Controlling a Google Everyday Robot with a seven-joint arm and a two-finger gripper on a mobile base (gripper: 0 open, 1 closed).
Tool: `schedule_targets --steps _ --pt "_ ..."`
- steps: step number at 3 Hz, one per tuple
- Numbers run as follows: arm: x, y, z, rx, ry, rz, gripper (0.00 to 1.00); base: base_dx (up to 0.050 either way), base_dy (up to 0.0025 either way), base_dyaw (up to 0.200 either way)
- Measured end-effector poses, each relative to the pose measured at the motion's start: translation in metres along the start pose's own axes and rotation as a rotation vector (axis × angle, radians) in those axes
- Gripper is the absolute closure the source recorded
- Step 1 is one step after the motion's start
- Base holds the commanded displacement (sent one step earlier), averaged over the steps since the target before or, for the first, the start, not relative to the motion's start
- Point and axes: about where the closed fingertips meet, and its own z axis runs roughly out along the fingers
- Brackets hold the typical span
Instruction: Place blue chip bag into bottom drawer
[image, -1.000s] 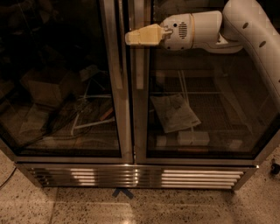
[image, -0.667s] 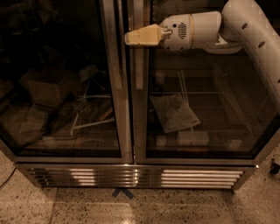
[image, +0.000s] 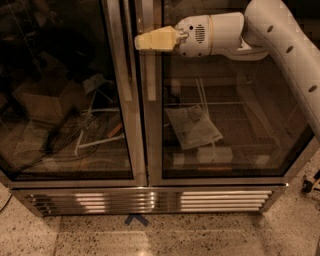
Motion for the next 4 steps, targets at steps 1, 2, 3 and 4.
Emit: schedule_targets --steps 1,2,3,4 --pt "0.0 0.0 0.002 -0.003 0.001 0.0 1.0 0.0 0.0 0.0" --pt "0.001 0.005 0.014 -0.034 0.007 0.002 1.0 0.0 0.0 0.0" --pt "0.0 0.003 0.009 -0.037 0.008 0.002 1.0 0.0 0.0 0.0" --pt "-0.003 -0.002 0.01 -0.037 0.008 0.002 1.0 0.0 0.0 0.0"
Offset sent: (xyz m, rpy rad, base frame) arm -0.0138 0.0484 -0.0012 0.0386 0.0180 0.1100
